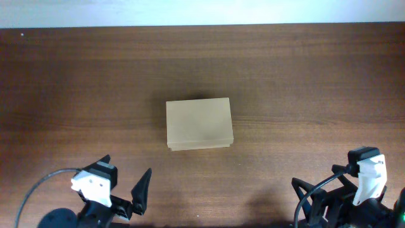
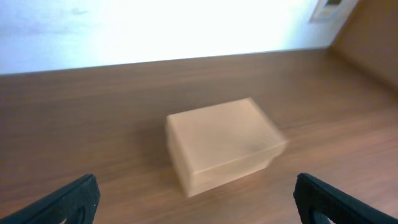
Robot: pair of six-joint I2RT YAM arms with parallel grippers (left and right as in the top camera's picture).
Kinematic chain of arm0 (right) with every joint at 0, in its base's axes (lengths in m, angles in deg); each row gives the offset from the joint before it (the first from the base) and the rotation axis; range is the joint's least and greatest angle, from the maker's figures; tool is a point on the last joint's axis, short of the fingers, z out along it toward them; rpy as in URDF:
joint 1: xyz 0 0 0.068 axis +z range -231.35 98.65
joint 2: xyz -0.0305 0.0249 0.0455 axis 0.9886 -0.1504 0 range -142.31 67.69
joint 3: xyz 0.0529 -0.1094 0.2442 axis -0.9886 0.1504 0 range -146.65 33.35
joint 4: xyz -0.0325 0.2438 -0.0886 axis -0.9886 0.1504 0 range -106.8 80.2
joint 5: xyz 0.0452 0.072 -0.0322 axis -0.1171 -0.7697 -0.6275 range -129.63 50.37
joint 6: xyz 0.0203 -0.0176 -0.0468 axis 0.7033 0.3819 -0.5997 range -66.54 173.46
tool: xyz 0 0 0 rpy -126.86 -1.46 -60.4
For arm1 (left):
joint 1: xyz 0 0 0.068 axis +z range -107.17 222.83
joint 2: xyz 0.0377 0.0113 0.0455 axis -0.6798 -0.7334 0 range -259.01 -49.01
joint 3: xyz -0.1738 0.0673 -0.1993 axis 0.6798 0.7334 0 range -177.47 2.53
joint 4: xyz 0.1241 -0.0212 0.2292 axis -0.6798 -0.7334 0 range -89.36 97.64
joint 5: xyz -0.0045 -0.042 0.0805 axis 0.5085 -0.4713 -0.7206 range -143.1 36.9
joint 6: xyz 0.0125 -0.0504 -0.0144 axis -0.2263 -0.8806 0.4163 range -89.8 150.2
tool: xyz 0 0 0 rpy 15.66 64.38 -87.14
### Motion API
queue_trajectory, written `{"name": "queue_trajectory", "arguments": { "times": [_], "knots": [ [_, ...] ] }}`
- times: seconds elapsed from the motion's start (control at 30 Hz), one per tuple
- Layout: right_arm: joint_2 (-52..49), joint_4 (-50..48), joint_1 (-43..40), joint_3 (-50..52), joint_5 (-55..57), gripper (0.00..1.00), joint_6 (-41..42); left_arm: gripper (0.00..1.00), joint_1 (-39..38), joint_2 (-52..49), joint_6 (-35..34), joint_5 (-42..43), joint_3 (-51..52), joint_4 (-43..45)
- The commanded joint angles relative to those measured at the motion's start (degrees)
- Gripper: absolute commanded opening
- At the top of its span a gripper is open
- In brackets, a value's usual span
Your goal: Pack container
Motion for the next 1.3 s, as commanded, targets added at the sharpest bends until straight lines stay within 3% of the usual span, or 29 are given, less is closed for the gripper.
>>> {"name": "queue_trajectory", "arguments": {
  "times": [0.0,0.27,0.47,0.93,1.27],
  "knots": [
    [-0.11,-0.15,0.0,-0.35,0.57,0.99,-0.13,1.0,1.64,4.0,10.01,-1.86,6.82,1.79],
    [-0.11,-0.15,0.0,-0.35,0.57,0.99,-0.11,1.0,1.53,9.9,10.23,-4.26,21.33,10.75],
    [-0.11,-0.15,-0.02,-0.35,0.57,0.99,-0.13,1.0,1.49,13.18,9.79,-4.24,27.12,12.33],
    [-0.11,-0.15,-0.02,-0.35,0.57,0.99,-0.11,0.99,1.51,13.18,9.64,-3.13,35.8,13.11],
    [-0.11,-0.15,-0.02,-0.35,0.57,0.99,-0.11,1.0,1.51,13.18,9.66,-3.17,36.22,12.83]
  ]
}}
